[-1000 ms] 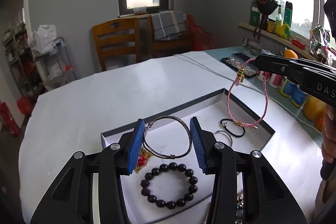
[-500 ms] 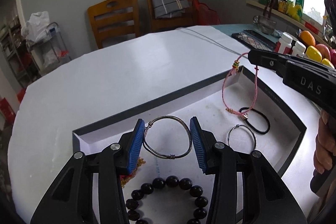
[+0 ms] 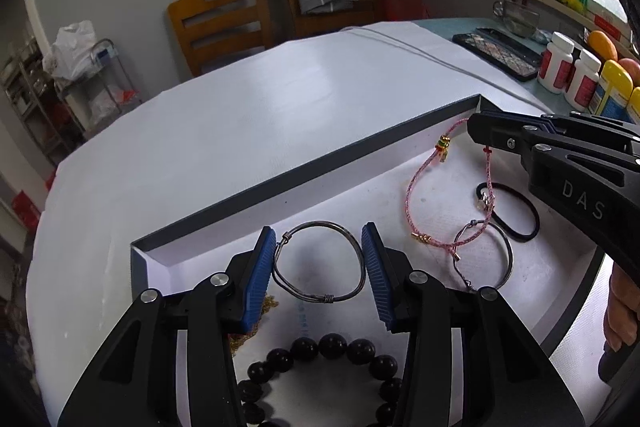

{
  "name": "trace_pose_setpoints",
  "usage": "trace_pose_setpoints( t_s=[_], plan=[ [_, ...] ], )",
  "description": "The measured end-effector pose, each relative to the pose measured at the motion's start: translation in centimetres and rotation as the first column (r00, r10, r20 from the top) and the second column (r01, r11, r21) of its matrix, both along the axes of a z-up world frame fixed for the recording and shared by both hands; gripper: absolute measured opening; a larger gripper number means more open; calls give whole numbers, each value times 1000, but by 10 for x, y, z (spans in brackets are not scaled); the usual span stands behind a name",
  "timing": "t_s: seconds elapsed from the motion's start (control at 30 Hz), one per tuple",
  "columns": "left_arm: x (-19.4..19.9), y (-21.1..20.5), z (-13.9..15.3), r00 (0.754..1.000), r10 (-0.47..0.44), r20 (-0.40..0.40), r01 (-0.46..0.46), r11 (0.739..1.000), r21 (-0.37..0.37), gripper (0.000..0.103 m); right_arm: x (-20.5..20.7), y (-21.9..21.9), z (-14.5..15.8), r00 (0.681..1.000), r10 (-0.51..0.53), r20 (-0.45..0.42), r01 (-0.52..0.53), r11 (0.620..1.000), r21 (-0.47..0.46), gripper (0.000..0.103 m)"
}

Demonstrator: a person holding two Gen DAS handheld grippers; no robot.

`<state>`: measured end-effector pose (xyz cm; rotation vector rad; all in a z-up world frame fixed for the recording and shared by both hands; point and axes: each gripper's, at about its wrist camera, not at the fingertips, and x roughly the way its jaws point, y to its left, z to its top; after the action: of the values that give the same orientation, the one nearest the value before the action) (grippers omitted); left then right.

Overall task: Organize jewelry
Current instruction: 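Carry the pink bracelet and silver bangle over the grey tray with both grippers, then open both grippers to drop the pink bracelet and silver bangle into the tray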

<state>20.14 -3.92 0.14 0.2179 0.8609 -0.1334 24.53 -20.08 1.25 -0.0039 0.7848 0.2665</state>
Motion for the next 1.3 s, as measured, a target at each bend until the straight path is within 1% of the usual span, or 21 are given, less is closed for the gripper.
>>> trace_pose_setpoints(
  t_s=[0.2, 0.47, 0.63, 0.7, 0.73, 0.8, 0.83, 0.87, 0.93, 1.03, 1.1, 1.17, 1.3],
  plan=[
    [4, 4, -5, 999, 6, -49, -6, 1000, -1, 47, 4, -4, -4, 999, -22, -26, 23, 1000, 19, 5],
    [3, 4, -5, 999, -2, -48, 2, 1000, 2, 47, 4, -1, -9, 999, -18, -49, 18, 1000, 8, 6],
    [3, 6, -4, 999, -4, -52, 3, 1000, -19, 47, 6, -2, -10, 998, -21, -57, 22, 1000, 16, 6],
    [3, 7, -4, 999, -3, -52, 2, 1000, -26, 47, 6, -4, -9, 998, -27, -56, 28, 999, 24, 8],
    [3, 8, -3, 999, -2, -53, 0, 1000, -30, 47, 6, -5, -9, 998, -31, -54, 32, 999, 26, 10],
    [2, 9, -2, 999, 6, -45, -7, 999, -36, 54, 5, -7, -7, 998, -35, -49, 36, 999, 34, 30],
    [1, 10, 0, 999, 8, -32, -9, 999, -43, 56, 5, -9, -6, 998, -35, -46, 37, 999, 39, 33],
    [-1, 10, 2, 1000, 10, -23, -11, 999, -48, 61, 4, -10, -5, 998, -35, -44, 37, 998, 44, 37],
    [-2, 12, 5, 1000, 11, -14, -12, 998, -61, 62, 4, -12, -2, 999, -37, -38, 38, 998, 46, 38],
    [-4, 14, 11, 1000, 14, -6, -15, 997, -75, 65, 2, -16, 2, 999, -43, -30, 45, 997, 57, 47],
    [-8, 14, 16, 1000, 20, 6, -19, 996, -86, 70, 1, -18, 4, 999, -43, -31, 45, 997, 65, 51],
    [-14, 17, 23, 999, 34, 19, -32, 995, -98, 74, 0, -19, 5, 999, -42, -32, 44, 997, 63, 59],
    [-32, 25, 39, 997, 57, 53, -51, 993, -107, 79, -4, -18, 11, 999, -40, -22, 41, 998, 53, 64]
  ],
)
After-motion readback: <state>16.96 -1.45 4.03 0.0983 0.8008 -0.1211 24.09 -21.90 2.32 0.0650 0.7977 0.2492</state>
